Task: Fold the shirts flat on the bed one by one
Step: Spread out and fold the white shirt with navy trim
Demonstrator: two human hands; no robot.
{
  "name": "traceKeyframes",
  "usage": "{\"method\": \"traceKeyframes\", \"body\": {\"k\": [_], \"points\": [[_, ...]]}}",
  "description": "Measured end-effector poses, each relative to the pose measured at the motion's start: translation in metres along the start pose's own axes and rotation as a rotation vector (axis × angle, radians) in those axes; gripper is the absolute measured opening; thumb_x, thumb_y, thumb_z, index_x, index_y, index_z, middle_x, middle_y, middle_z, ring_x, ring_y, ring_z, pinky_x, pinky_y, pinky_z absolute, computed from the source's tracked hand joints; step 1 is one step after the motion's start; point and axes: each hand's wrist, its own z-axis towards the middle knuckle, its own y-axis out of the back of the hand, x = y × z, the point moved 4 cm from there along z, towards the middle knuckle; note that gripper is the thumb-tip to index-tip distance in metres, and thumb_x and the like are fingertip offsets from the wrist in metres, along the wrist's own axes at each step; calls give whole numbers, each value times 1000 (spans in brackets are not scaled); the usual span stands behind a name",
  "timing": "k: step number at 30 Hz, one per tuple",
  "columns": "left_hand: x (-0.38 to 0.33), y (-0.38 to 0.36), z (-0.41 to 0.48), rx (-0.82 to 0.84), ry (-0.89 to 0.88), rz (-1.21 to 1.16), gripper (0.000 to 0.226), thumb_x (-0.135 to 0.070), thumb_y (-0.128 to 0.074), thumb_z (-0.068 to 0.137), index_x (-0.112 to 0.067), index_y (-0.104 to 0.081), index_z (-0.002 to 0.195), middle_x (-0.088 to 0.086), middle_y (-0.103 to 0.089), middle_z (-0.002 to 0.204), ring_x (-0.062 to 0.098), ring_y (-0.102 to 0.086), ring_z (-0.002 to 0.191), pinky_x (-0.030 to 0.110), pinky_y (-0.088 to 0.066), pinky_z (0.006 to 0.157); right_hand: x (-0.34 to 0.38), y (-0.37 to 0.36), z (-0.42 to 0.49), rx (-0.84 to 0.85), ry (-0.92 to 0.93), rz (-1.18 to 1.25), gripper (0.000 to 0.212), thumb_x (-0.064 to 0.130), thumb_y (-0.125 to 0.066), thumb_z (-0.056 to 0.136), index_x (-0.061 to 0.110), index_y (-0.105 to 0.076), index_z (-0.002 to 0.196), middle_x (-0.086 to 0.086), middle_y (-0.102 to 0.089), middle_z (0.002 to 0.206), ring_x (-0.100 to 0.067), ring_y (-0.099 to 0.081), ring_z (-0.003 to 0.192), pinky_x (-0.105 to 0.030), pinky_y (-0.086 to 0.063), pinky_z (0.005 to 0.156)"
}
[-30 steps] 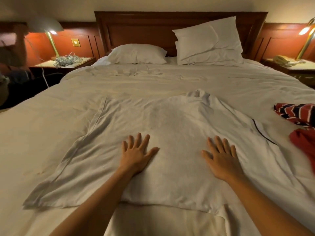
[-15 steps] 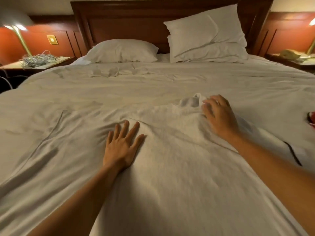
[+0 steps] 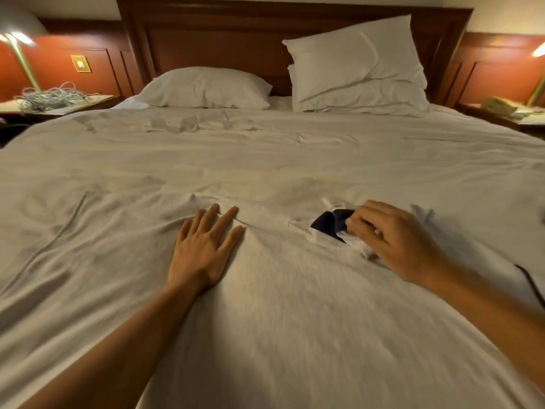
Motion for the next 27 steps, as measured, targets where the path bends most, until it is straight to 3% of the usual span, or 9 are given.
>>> {"method": "traceKeyframes", "body": {"k": [3, 5, 8, 12, 14, 16, 20, 23, 27], "points": [[0, 2, -1, -9, 3, -2, 71, -78, -1, 89, -51, -15, 154, -9, -15, 166, 15, -7, 154, 39, -7, 125, -4, 6, -13, 157, -204, 91, 50, 78, -38, 88, 50, -44, 130, 25, -54, 119, -2, -60, 96, -28, -50, 80], [-1, 3, -2, -10, 5, -4, 72, -77, -1, 88, -51, -17, 153, -9, -16, 165, 15, -8, 153, 38, -7, 125, -8, 6, -5, 246, -296, 76, 78, 79, -44, 78, 52, -23, 148, 12, -51, 143, -10, -55, 122, -38, -47, 101], [-1, 3, -2, -15, 9, -6, 70, -78, -3, 90, -51, -18, 153, -10, -17, 165, 14, -9, 153, 37, -7, 124, -14, 1, 13, 417, -396, -24, 99, 87, -43, 65, 45, -24, 153, -4, -62, 135, -22, -62, 115, -39, -48, 101], [1, 3, -1, -17, 13, -3, 68, -75, -6, 91, -51, -18, 153, -10, -18, 165, 14, -9, 153, 36, -7, 125, -23, -4, 27, 565, -509, -19, 69, 67, -65, 79, 35, -50, 139, 2, -62, 132, -21, -59, 119, -34, -47, 98], [1, 2, -1, -17, 6, -3, 67, -76, -6, 92, -51, -18, 153, -10, -18, 165, 14, -9, 153, 36, -7, 125, -26, 1, 35, 513, -521, 78, 42, 56, -70, 82, 32, -61, 115, 4, -68, 113, -19, -64, 105, -38, -52, 93], [2, 1, -2, -22, 9, -8, 69, -77, -5, 91, -51, -19, 153, -10, -19, 165, 15, -10, 153, 36, -7, 124, -38, 15, 48, 388, -555, 163, 32, 51, -74, 81, 29, -63, 102, 5, -70, 99, -16, -67, 91, -35, -54, 81], [1, 1, -1, -19, 2, -17, 66, -76, -7, 93, -51, -18, 153, -10, -18, 165, 14, -9, 153, 36, -6, 124, -78, 44, 91, -75, -747, 482, 42, 14, -75, 88, 12, -56, 125, -10, -64, 110, -22, -70, 70, -34, -58, 54], [0, 2, -3, -23, 13, -16, 64, -73, -10, 94, -50, -20, 153, -11, -18, 165, 13, -8, 153, 35, -6, 124, -101, 40, 118, -79, -779, 131, 65, 8, -66, 91, 20, -37, 148, -19, -49, 142, -39, -53, 124, -46, -49, 100], [-1, 5, -3, -17, 23, -11, 65, -73, -9, 93, -51, -21, 153, -11, -19, 165, 13, -8, 153, 34, -5, 124, -91, -1, 112, 101, -716, -112, 57, 30, -57, 96, 24, -39, 149, -15, -46, 146, -37, -45, 132, -45, -41, 107]]}}
